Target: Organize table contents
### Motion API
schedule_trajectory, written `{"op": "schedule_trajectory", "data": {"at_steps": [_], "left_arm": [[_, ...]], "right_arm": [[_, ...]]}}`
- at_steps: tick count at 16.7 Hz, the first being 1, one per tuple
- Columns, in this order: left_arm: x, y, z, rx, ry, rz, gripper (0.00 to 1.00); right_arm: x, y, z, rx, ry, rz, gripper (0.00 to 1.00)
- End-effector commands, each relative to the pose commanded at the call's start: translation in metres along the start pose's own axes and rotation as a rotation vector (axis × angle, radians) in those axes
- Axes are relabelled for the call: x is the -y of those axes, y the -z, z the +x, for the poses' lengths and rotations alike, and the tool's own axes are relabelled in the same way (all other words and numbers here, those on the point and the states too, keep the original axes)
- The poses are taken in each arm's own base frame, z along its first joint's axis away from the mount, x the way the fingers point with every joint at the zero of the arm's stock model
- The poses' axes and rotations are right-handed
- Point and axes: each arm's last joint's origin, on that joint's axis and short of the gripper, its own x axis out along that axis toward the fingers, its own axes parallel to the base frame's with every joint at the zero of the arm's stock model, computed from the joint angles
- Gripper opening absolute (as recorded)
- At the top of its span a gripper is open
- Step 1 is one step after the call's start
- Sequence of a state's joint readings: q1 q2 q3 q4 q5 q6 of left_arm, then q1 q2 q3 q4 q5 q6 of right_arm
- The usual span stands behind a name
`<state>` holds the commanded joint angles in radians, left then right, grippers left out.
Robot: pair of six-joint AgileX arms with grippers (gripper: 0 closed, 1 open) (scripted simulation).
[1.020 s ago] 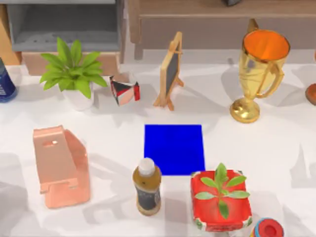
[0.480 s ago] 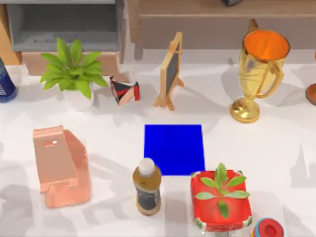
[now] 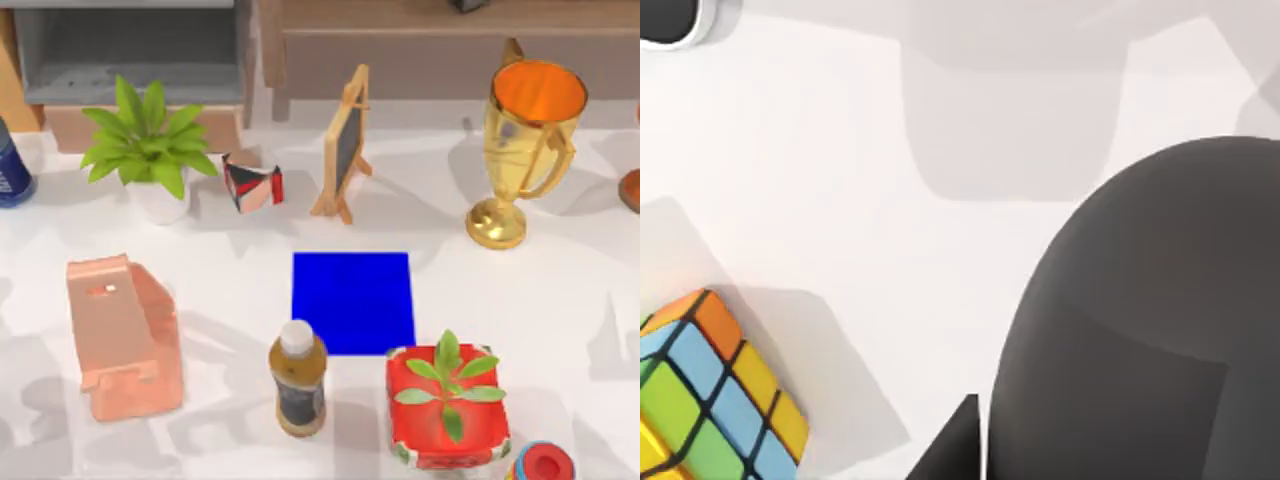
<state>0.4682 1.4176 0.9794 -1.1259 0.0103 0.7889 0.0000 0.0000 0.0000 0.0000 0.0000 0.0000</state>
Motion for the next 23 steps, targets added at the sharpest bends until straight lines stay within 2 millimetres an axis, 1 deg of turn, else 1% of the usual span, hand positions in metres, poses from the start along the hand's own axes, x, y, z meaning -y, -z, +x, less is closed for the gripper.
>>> {"op": "schedule_trajectory", "data": {"at_steps": [2, 5, 8, 11, 14, 16, 17, 19, 21, 23], "left_arm": [[0.002, -0.006, -0.003, 0.009, -0.004, 0.051, 0.00], [0.009, -0.031, -0.017, 0.042, -0.026, 0.257, 0.00], [0.027, -0.070, -0.036, 0.093, -0.064, 0.594, 0.00], [0.060, -0.118, -0.056, 0.144, -0.113, 1.021, 0.00], [0.111, -0.167, -0.067, 0.183, -0.160, 1.482, 0.00], [0.154, -0.197, -0.062, 0.187, -0.166, 1.787, 0.00], [0.178, -0.209, -0.055, 0.179, -0.156, 1.935, 0.00], [0.226, -0.229, -0.031, 0.146, -0.112, 2.210, 0.00], [0.271, -0.242, 0.000, 0.097, -0.053, 2.445, 0.00], [0.308, -0.249, 0.032, 0.048, 0.000, 2.629, 0.00]], "right_arm": [[0.000, 0.000, 0.000, 0.000, 0.000, 0.000, 1.00], [0.000, 0.000, 0.000, 0.000, 0.000, 0.000, 1.00], [0.000, 0.000, 0.000, 0.000, 0.000, 0.000, 1.00], [0.000, 0.000, 0.000, 0.000, 0.000, 0.000, 1.00], [0.000, 0.000, 0.000, 0.000, 0.000, 0.000, 1.00], [0.000, 0.000, 0.000, 0.000, 0.000, 0.000, 1.00], [0.000, 0.000, 0.000, 0.000, 0.000, 0.000, 1.00], [0.000, 0.000, 0.000, 0.000, 0.000, 0.000, 1.00], [0.000, 0.000, 0.000, 0.000, 0.000, 0.000, 1.00], [0.000, 0.000, 0.000, 0.000, 0.000, 0.000, 1.00]]}}
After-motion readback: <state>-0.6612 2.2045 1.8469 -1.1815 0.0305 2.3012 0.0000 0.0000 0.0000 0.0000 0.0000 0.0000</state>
